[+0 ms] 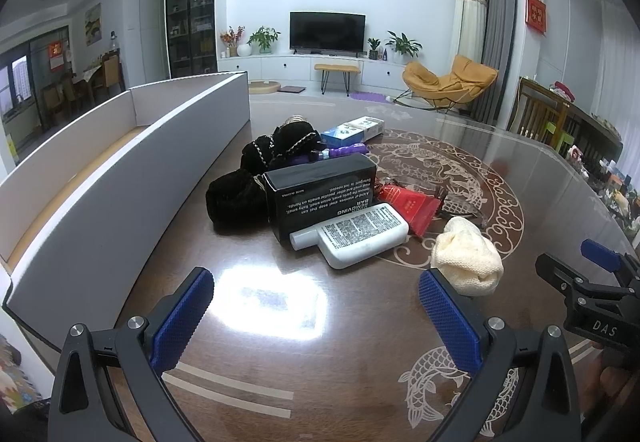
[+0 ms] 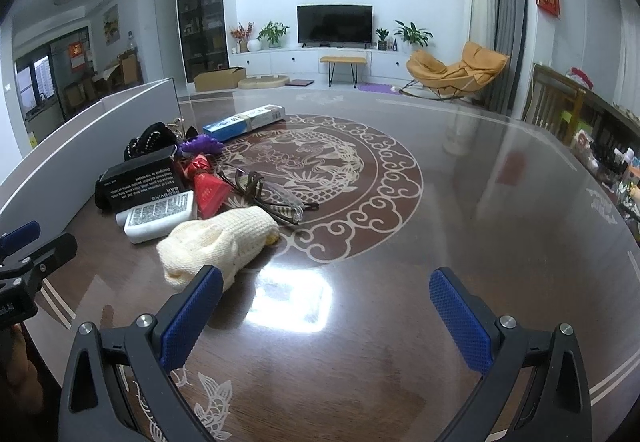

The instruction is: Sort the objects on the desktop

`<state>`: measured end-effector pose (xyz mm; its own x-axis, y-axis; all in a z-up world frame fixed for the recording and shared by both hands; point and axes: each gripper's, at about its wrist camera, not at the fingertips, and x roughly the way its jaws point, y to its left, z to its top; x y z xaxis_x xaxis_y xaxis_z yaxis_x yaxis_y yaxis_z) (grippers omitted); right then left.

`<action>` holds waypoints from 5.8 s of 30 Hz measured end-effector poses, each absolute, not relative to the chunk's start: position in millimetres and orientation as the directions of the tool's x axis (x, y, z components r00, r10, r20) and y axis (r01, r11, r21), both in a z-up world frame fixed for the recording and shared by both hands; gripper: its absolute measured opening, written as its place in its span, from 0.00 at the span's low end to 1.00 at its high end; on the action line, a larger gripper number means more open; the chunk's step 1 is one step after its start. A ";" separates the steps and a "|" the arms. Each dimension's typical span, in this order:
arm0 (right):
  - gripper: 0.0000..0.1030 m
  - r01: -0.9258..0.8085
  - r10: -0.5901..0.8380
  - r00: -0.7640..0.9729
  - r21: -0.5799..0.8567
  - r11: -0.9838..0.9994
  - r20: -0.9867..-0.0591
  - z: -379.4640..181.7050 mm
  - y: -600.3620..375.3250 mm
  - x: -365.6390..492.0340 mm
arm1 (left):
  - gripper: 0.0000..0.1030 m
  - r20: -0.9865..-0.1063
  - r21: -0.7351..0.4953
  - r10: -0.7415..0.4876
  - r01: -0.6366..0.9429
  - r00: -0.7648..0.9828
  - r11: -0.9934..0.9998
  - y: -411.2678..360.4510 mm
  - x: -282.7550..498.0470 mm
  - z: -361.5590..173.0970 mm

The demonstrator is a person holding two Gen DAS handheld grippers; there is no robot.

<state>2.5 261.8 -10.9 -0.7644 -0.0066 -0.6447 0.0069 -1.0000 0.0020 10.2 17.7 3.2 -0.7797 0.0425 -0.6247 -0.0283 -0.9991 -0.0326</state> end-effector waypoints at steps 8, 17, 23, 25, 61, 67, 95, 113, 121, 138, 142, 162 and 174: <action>1.00 -0.003 0.001 -0.743 0.002 -1.000 -0.670 -20.6 265.3 -2.4 | 1.00 -0.627 -0.018 0.036 -0.032 -0.778 -0.999 20.1 10.7 1.5; 1.00 0.002 0.007 -0.735 -0.012 -1.000 -0.678 -26.9 264.6 -4.2 | 1.00 -0.631 -0.016 0.035 -0.032 -0.775 -0.999 20.7 10.5 0.9; 1.00 0.012 0.001 -0.735 -0.016 -1.000 -0.678 -27.3 263.1 -4.7 | 1.00 -0.640 -0.010 0.030 -0.031 -0.768 -0.999 21.9 9.0 -2.5; 1.00 0.017 -0.003 -0.734 -0.013 -1.000 -0.679 -27.6 261.9 -6.0 | 1.00 -0.642 -0.007 0.029 -0.032 -0.766 -0.999 22.4 8.6 -3.4; 1.00 0.121 -0.073 -0.713 -0.020 -0.992 -0.697 -38.9 245.8 -4.0 | 1.00 -0.672 -0.020 0.038 -0.032 -0.740 -0.999 20.8 1.6 -14.9; 1.00 0.132 -0.077 -0.707 -0.024 -0.991 -0.703 -40.2 242.6 -4.2 | 1.00 -0.669 -0.027 0.039 -0.029 -0.743 -0.999 19.3 1.3 -13.8; 0.66 0.338 -0.227 -0.586 0.020 -0.941 -0.778 -51.1 179.2 -76.1 | 1.00 -0.776 -0.036 0.010 0.029 -0.631 -0.999 -6.5 -12.7 -38.2; 0.88 0.240 -0.133 -0.583 -0.014 -0.971 -0.801 -53.7 251.8 -47.1 | 1.00 -0.799 -0.016 0.046 -0.055 -0.600 -0.998 18.9 -13.0 -47.1; 1.00 0.215 -0.117 -0.570 -0.010 -0.977 -0.813 -59.5 254.7 -51.7 | 1.00 -0.802 -0.041 0.058 -0.042 -0.594 -0.998 13.0 -15.8 -46.4; 1.00 0.215 -0.118 -0.571 -0.010 -0.977 -0.812 -60.3 255.2 -49.8 | 1.00 -0.822 0.010 0.046 -0.096 -0.567 -0.995 25.4 -15.2 -55.4; 1.00 0.215 -0.117 -0.571 -0.010 -0.977 -0.812 -60.3 255.1 -49.7 | 1.00 -0.820 0.007 0.068 -0.130 -0.568 -0.992 26.4 -14.9 -55.5; 1.00 0.215 -0.117 -0.572 -0.010 -0.977 -0.812 -60.6 254.9 -48.9 | 1.00 -0.892 0.012 0.227 -0.521 -0.391 -0.853 75.6 -113.4 -50.5; 1.00 0.215 -0.118 -0.572 -0.010 -0.977 -0.812 -60.7 254.8 -48.3 | 0.50 -0.855 -0.063 0.206 -0.298 -0.476 -0.952 46.5 -73.5 -37.7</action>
<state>-48.3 254.8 -60.7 -0.5719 -0.1176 -0.8118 0.2153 -0.9765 -0.0102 -73.5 46.5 -37.7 -0.4759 0.2057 -0.8551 -0.2979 -0.9525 -0.0633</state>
